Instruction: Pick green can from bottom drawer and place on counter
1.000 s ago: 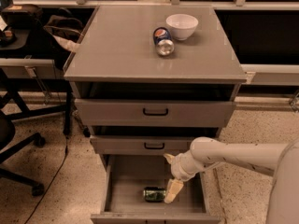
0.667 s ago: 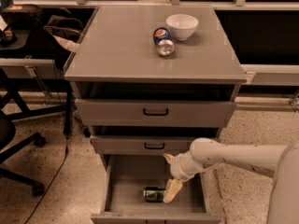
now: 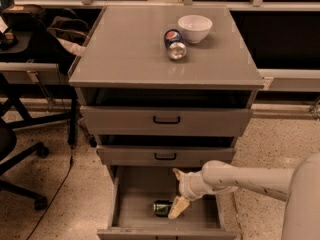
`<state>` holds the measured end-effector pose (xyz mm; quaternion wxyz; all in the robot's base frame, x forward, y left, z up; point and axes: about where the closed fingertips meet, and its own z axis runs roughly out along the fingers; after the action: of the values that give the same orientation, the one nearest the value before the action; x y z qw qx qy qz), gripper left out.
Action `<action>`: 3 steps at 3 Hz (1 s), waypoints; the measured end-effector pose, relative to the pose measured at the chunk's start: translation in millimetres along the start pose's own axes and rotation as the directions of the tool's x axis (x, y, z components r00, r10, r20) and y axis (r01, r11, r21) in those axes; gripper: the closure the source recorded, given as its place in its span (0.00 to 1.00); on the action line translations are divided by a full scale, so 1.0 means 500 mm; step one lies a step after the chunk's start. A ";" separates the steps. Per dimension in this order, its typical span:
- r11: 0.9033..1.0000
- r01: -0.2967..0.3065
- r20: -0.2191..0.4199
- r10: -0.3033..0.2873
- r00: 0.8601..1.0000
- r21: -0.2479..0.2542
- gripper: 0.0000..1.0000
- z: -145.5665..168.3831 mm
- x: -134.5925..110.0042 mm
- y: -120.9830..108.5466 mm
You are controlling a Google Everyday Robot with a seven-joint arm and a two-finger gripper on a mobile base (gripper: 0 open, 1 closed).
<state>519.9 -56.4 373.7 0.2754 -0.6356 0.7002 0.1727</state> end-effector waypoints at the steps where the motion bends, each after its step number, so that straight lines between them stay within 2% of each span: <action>1: 0.998 -0.045 0.012 0.045 0.999 0.040 0.00 0.098 0.011 -0.038; 3: 0.997 -0.038 0.021 0.036 0.999 0.060 0.00 0.112 0.010 -0.034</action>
Offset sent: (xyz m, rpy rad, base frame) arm 0.0434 0.0304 -0.0572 0.0174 -0.0055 -0.0779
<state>545.9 -29.8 328.4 0.2982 -0.6122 0.7140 0.1627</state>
